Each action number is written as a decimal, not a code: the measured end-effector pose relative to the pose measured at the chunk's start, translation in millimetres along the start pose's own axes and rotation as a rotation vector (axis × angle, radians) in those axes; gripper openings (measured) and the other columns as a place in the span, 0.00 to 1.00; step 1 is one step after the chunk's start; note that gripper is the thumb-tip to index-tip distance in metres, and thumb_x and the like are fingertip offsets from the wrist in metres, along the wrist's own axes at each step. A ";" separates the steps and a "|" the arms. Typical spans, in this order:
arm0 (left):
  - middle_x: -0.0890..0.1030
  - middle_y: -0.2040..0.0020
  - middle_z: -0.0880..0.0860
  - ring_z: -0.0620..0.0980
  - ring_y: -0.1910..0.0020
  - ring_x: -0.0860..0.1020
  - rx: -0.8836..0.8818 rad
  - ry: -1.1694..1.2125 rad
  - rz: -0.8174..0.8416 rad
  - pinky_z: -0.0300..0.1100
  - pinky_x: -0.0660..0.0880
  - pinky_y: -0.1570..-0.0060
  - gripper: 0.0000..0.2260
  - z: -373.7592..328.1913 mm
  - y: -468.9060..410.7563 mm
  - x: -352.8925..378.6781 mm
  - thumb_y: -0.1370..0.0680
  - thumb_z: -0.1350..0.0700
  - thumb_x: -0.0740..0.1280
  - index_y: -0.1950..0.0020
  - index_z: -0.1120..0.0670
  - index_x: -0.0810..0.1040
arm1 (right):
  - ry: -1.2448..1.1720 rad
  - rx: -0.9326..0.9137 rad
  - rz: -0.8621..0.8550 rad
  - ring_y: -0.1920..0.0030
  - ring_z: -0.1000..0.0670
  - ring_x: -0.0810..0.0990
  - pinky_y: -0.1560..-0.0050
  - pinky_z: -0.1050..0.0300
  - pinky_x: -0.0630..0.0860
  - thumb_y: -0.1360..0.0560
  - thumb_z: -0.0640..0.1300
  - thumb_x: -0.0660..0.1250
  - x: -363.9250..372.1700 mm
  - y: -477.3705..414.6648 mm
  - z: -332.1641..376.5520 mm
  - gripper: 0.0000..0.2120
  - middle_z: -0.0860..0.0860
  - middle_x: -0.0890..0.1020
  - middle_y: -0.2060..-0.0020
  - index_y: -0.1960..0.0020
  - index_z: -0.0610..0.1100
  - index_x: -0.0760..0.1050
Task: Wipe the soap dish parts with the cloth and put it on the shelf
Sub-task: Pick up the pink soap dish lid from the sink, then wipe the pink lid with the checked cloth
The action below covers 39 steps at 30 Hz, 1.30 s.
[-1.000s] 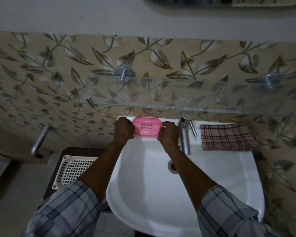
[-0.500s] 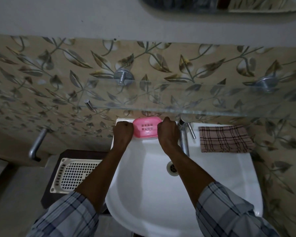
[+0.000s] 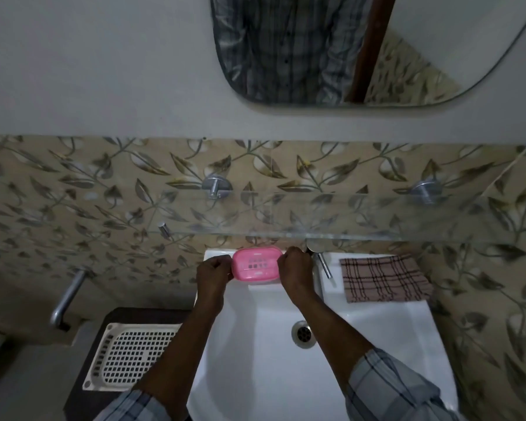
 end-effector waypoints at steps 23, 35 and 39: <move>0.81 0.37 0.64 0.62 0.40 0.81 -0.364 0.361 0.508 0.63 0.78 0.44 0.16 7.9 85.0 -7.8 0.17 0.56 0.59 0.37 0.60 0.80 | -0.308 -0.096 0.032 0.59 0.38 0.84 0.56 0.44 0.82 0.22 0.36 0.60 -52.1 76.8 -47.4 0.11 0.35 0.83 0.58 0.54 0.33 0.80; 0.79 0.35 0.64 0.61 0.37 0.78 -0.396 0.691 0.375 0.66 0.76 0.45 0.17 24.3 84.8 0.9 0.16 0.57 0.56 0.41 0.61 0.83 | 0.172 0.207 -0.445 0.47 0.39 0.78 0.45 0.46 0.75 0.21 0.41 0.60 -121.3 28.9 -196.8 0.12 0.37 0.80 0.50 0.45 0.34 0.76; 0.76 0.32 0.66 0.62 0.35 0.77 -0.420 0.649 0.342 0.61 0.78 0.44 0.16 24.5 86.6 4.2 0.17 0.57 0.57 0.37 0.63 0.78 | 0.432 0.267 -0.350 0.46 0.41 0.80 0.46 0.49 0.77 0.20 0.39 0.54 -136.2 -18.5 -215.3 0.17 0.39 0.80 0.46 0.36 0.31 0.70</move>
Point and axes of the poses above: each hand's wrist, its own y-axis away from the middle knuckle, its own x-axis out of the palm, z = x × y, the point moved 2 cm from there along -y, towards the middle knuckle
